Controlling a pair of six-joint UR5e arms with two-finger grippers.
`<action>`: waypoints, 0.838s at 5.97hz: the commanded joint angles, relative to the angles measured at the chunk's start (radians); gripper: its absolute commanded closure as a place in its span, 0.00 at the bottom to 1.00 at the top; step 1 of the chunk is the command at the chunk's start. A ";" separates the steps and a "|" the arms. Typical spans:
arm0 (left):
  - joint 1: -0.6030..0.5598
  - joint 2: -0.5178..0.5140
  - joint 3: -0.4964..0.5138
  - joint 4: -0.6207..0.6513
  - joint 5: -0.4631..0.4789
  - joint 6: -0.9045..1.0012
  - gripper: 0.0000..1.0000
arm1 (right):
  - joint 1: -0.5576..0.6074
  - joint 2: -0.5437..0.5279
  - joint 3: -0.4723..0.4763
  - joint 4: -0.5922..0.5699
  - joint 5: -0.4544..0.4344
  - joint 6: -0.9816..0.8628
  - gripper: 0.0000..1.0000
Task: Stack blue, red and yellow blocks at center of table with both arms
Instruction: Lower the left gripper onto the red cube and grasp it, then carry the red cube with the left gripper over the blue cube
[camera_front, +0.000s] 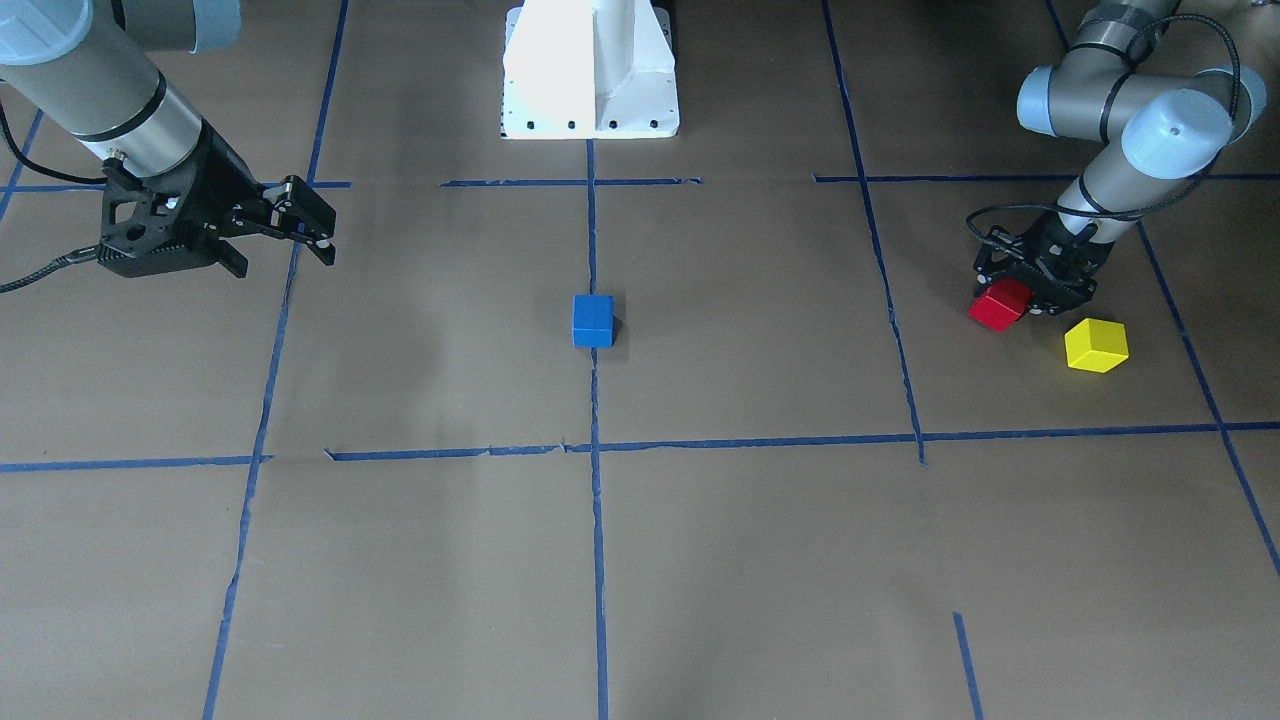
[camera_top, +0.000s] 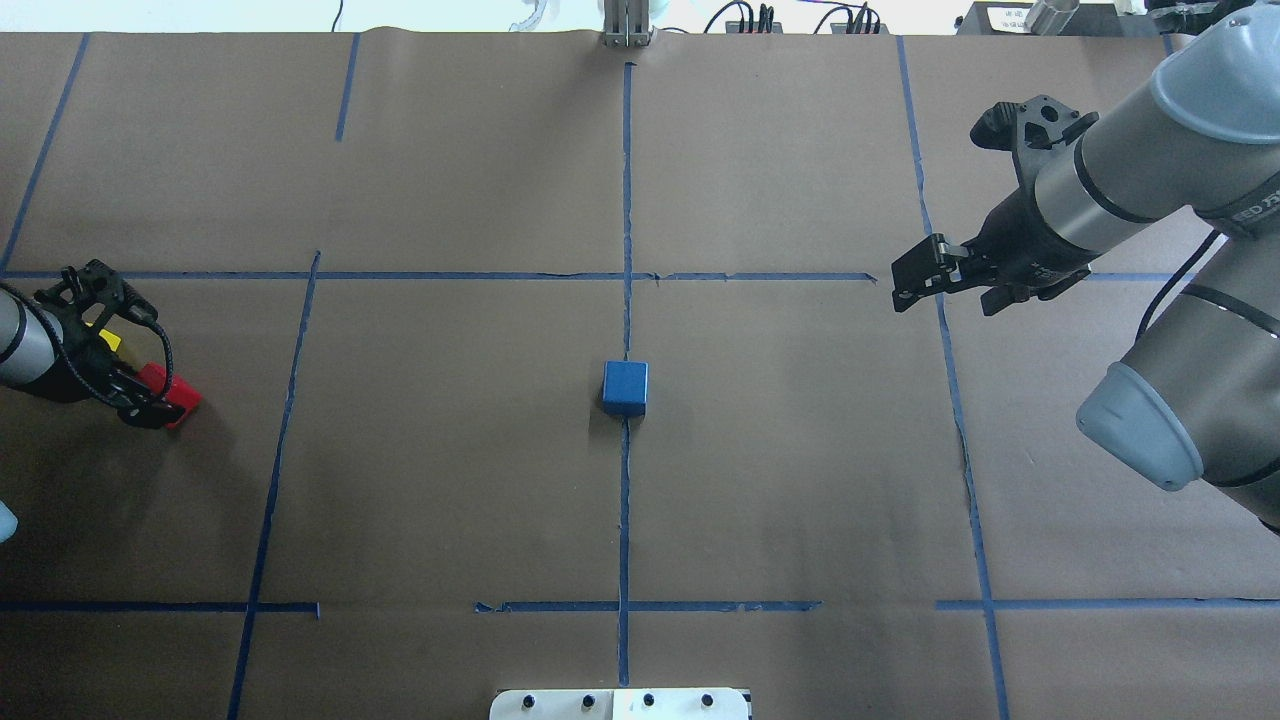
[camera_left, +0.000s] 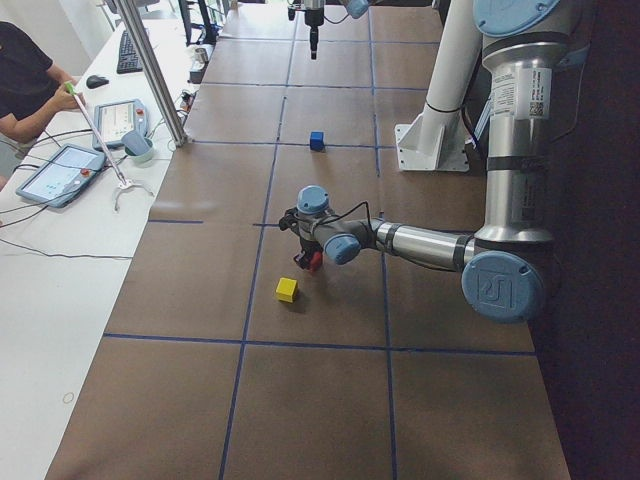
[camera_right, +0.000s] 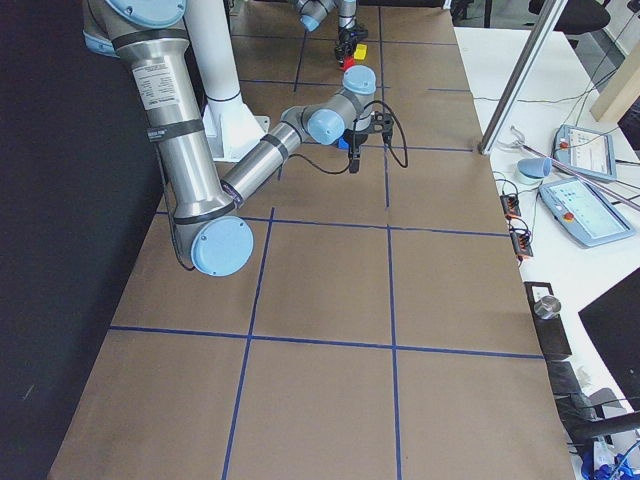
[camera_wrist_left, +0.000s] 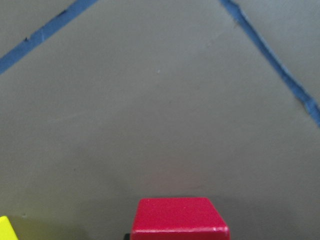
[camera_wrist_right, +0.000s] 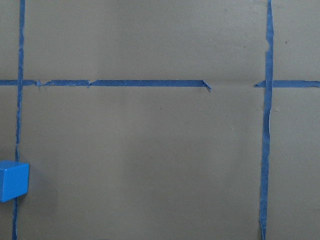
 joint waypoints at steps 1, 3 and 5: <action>-0.002 -0.073 -0.142 0.108 0.003 -0.191 1.00 | 0.005 -0.001 0.001 0.000 0.002 0.000 0.00; 0.122 -0.326 -0.192 0.342 0.041 -0.448 1.00 | 0.037 -0.013 0.001 -0.002 0.008 -0.005 0.00; 0.279 -0.628 -0.151 0.661 0.126 -0.619 0.97 | 0.058 -0.027 0.001 -0.002 0.008 -0.006 0.00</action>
